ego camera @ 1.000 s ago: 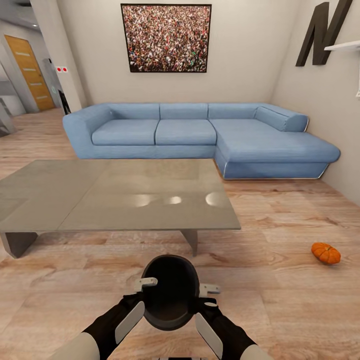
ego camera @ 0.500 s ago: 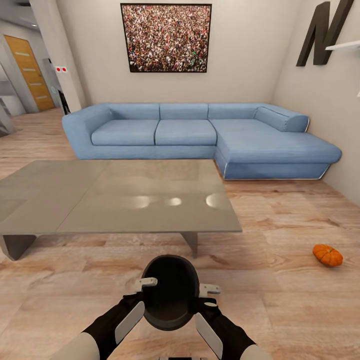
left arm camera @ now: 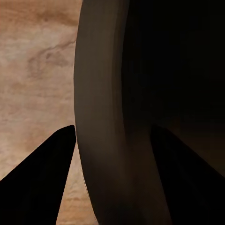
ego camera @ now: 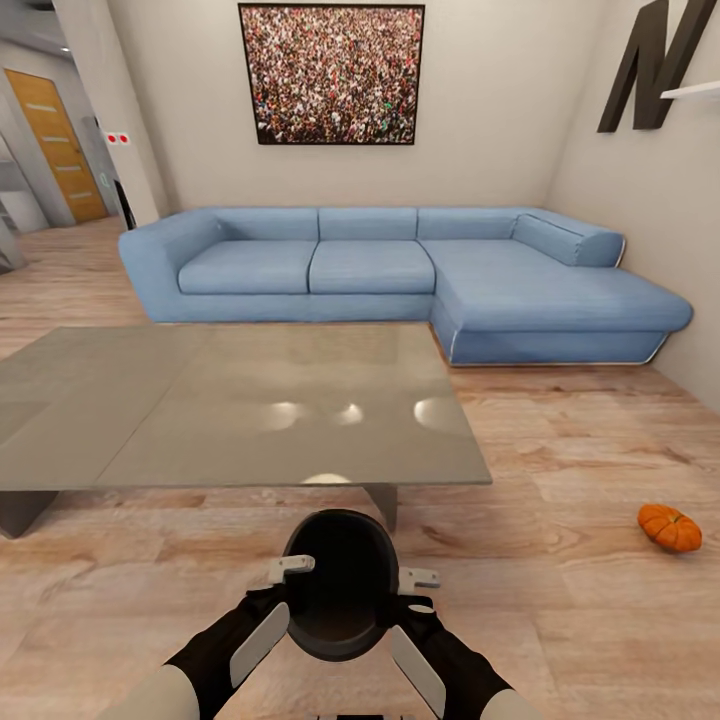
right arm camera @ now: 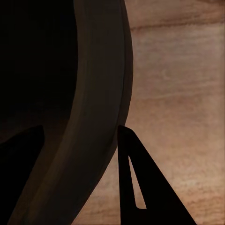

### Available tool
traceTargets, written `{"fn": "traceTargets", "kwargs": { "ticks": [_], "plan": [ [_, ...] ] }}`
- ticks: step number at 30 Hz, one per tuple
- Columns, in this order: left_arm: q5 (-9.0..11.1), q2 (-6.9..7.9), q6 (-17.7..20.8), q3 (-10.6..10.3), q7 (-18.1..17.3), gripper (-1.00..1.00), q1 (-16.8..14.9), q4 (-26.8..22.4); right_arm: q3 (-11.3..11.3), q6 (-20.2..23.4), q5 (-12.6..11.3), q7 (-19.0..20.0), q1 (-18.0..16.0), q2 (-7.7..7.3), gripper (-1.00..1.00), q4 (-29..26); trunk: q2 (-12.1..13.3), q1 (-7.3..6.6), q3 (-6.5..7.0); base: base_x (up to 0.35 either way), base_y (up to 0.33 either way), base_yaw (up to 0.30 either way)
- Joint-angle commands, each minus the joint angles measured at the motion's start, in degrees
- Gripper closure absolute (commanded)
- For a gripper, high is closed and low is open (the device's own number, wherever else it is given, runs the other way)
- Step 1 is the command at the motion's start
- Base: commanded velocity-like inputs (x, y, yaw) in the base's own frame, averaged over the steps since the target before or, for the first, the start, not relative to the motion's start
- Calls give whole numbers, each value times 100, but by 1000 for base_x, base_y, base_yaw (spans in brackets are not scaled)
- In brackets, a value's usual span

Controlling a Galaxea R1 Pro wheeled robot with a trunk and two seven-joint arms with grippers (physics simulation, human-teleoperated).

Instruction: Place each of the two pumpkins and all three candles from the living room inside a cabinet in the living room (use any cabinet), then make sure every cabinet is closed, and position the cauldron so it is next to a table in the living room.

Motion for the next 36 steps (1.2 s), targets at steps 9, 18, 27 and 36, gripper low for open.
{"fn": "traceTargets", "kwargs": {
  "ticks": [9,18,27,36],
  "plan": [
    [-138,10,45,40,46,100,-7,-11,28,-3,-64,5,-7,-3,100,-172,-3,0,-5,71,0,0],
    [-138,9,44,33,46,100,-7,-11,28,-3,-64,5,-7,-3,100,-172,-4,3,-27,1,0,0],
    [-138,10,44,32,46,100,-7,-11,28,-3,-64,5,-7,-3,100,-172,-16,26,-227,0,0,0],
    [-138,10,45,50,46,100,-7,-11,28,-3,-64,5,-7,-3,100,-172,-20,34,-293,0,0,0]
  ]
}}
